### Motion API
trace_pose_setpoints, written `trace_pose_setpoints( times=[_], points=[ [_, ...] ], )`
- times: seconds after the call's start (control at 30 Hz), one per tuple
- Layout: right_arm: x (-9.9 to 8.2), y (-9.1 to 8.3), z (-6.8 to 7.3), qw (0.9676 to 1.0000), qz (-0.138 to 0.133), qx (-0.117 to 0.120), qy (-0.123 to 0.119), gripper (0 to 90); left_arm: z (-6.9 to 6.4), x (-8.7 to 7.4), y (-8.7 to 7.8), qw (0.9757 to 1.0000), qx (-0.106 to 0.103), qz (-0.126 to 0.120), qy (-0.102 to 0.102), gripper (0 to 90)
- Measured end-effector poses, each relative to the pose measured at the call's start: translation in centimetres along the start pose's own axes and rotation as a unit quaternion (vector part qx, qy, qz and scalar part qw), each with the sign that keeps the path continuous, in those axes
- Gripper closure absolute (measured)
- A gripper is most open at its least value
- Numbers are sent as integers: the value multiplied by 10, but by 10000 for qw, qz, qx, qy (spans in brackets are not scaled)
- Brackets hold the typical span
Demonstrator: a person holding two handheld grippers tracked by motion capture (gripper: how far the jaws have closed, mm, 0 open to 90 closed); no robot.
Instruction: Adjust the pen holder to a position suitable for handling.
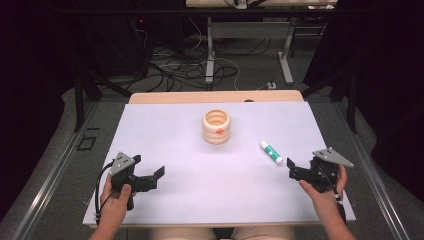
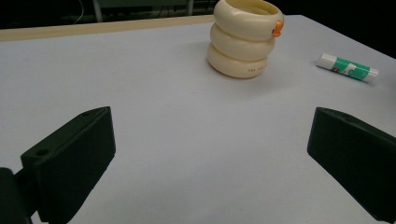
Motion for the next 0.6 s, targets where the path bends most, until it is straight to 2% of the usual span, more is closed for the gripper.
trace_pose_setpoints(
  times=[0.03,0.07,0.1,0.3,0.6],
  points=[
    [1,3,2,9998,-170,-71,-5,0,-1,0,0,10000,-1,-23,5,10],
    [1,3,2,9998,-170,-71,-5,0,-1,0,0,10000,-1,-23,5,10],
    [1,1,3,9999,-10,41,-100,2,-1,-1,-1,10000,-16,-21,-22,10],
    [5,4,9,9997,-41,128,-216,5,-1,0,-1,10000,12,-79,-5,10],
    [23,10,26,9989,-24,295,-369,5,-1,-1,-2,10000,39,-22,-48,10]
  ],
)
Point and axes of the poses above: each handheld gripper's, and its own axes: y roughly forward along the jaws, x roughly out of its top, z roughly to its left, the point moved 4 cm from there along y, roughly forward along the jaws, and after that the axes turned 10 degrees about -y, right-handed, at the moved point
